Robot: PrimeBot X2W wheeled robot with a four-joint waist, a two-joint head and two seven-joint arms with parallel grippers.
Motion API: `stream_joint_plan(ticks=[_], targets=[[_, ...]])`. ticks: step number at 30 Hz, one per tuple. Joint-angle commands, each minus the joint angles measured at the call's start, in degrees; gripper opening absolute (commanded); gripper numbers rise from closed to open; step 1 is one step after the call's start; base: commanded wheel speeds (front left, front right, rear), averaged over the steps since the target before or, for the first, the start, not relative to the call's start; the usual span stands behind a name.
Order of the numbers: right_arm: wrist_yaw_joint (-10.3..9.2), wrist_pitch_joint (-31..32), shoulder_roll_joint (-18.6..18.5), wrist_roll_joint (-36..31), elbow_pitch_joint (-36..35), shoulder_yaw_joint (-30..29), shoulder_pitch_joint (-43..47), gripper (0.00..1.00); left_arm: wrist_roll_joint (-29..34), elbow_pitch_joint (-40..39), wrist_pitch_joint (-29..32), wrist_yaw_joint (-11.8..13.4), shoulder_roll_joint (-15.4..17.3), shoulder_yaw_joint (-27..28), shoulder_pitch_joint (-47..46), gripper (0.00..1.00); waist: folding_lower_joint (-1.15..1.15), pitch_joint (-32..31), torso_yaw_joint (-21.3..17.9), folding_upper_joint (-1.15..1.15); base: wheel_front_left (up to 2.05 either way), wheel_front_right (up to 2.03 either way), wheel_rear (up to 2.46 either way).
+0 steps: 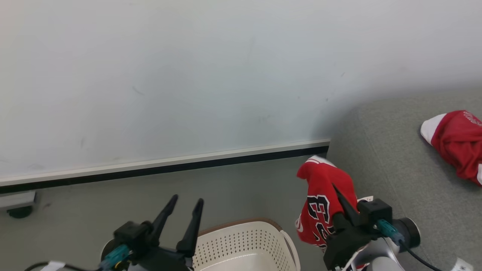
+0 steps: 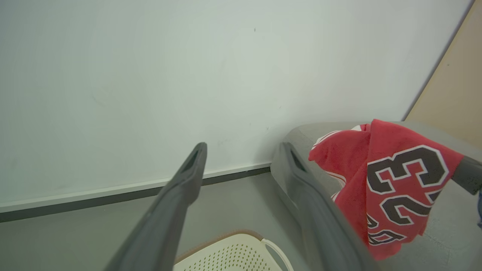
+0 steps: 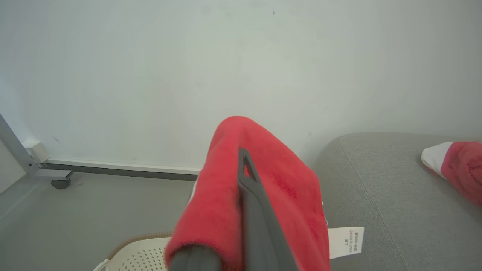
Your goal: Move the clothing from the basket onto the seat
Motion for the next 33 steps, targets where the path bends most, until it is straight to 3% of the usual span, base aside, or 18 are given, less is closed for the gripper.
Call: stream_joint_plan(ticks=[1,8,16,23,33], targets=[[0.00,0.4,0.1,-0.3,-1.2,-0.4,1.1,0.00,0.9,-1.9,-0.3,0.0,0.3,1.7,1.9,1.00,0.00,0.3,-1.0,0.00,0.00,0.00,0.00],[0.00,3.0,0.0,-0.1,-8.4,-4.6,6.5,0.00,6.3,-10.8,-0.3,-3.5,1.0,11.3,12.8,1.00,0.00,0.6,-2.5,0.00,0.00,0.00,0.00],[0.00,5.3,0.0,1.7,-15.2,-7.3,12.6,0.00,11.5,-13.6,-0.3,-7.7,-0.5,18.8,19.4,1.00,0.00,1.3,-4.4,0.00,0.00,0.00,0.00],[0.00,5.8,0.0,2.3,-17.8,-6.5,14.0,0.00,13.9,-13.2,-0.3,-10.0,-1.9,19.5,19.5,1.00,0.00,2.6,-9.1,0.00,0.00,0.00,0.00],[0.00,5.2,0.0,3.6,-18.4,-4.2,12.8,0.00,16.1,-12.3,-0.3,-11.3,-3.3,16.7,17.8,1.00,0.00,5.4,-21.6,0.00,0.00,0.00,0.00]])
